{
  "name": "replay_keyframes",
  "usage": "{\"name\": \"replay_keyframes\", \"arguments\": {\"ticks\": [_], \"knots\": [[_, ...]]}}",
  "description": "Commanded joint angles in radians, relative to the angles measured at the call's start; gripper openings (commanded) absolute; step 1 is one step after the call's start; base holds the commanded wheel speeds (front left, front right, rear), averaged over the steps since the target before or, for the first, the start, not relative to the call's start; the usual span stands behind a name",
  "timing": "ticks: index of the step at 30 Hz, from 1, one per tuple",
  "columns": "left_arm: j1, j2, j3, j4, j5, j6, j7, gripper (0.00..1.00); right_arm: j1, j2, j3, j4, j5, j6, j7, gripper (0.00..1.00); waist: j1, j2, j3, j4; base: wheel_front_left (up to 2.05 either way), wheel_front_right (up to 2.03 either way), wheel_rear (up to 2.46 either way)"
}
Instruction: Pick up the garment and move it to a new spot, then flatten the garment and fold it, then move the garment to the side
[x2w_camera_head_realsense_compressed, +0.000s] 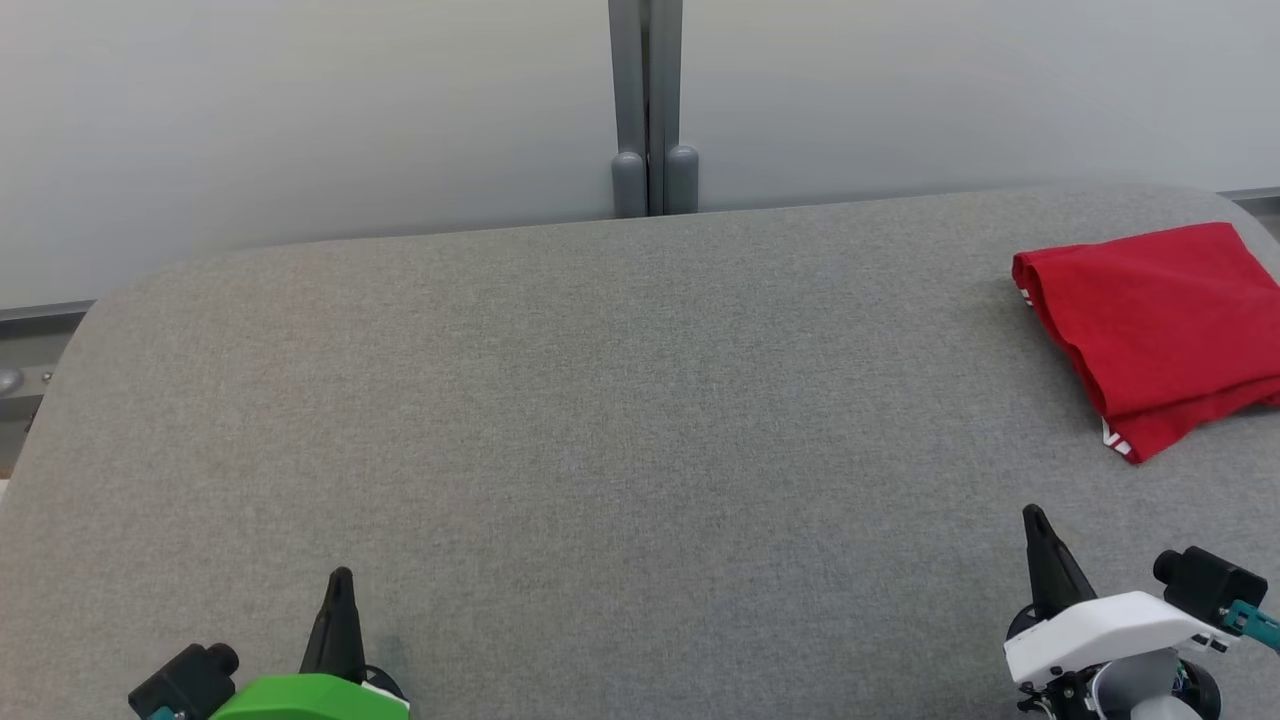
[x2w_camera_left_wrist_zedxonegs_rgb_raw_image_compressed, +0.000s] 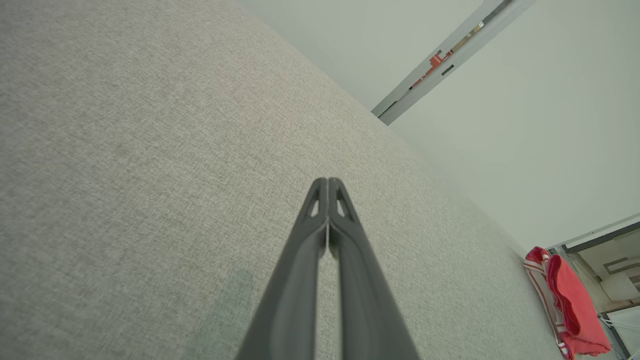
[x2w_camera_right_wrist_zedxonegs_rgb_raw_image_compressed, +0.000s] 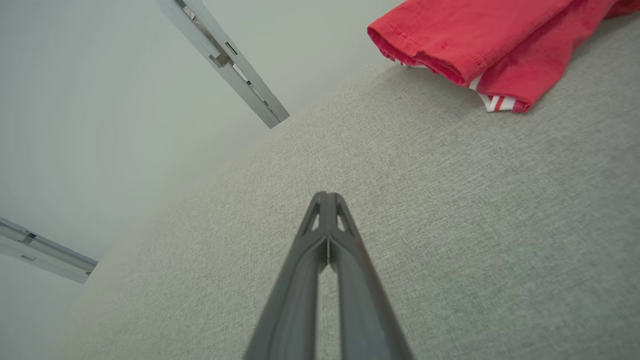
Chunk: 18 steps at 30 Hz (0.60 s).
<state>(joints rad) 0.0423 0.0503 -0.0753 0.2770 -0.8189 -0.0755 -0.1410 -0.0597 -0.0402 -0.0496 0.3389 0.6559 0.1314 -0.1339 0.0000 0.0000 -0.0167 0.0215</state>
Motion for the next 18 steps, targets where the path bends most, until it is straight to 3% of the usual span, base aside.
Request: {"name": "replay_keyframes", "arguments": {"ticks": [1, 18], "knots": [[-0.034, 0.008, 0.009, -0.015, -0.031, -0.006, 0.008, 0.00, -0.026, -0.006, -0.005, -0.019, 0.036, 0.000, 0.008, 0.00, 0.0000, 0.0000, 0.000, 0.000, 0.00, 0.00, 0.00], [-0.065, 0.010, 0.050, -0.020, -0.223, -0.019, 0.066, 0.00, -0.034, -0.008, -0.020, -0.039, 0.263, 0.000, 0.067, 0.00, 0.0000, 0.0000, 0.004, -0.004, 0.00, 0.00, 0.00]]}}
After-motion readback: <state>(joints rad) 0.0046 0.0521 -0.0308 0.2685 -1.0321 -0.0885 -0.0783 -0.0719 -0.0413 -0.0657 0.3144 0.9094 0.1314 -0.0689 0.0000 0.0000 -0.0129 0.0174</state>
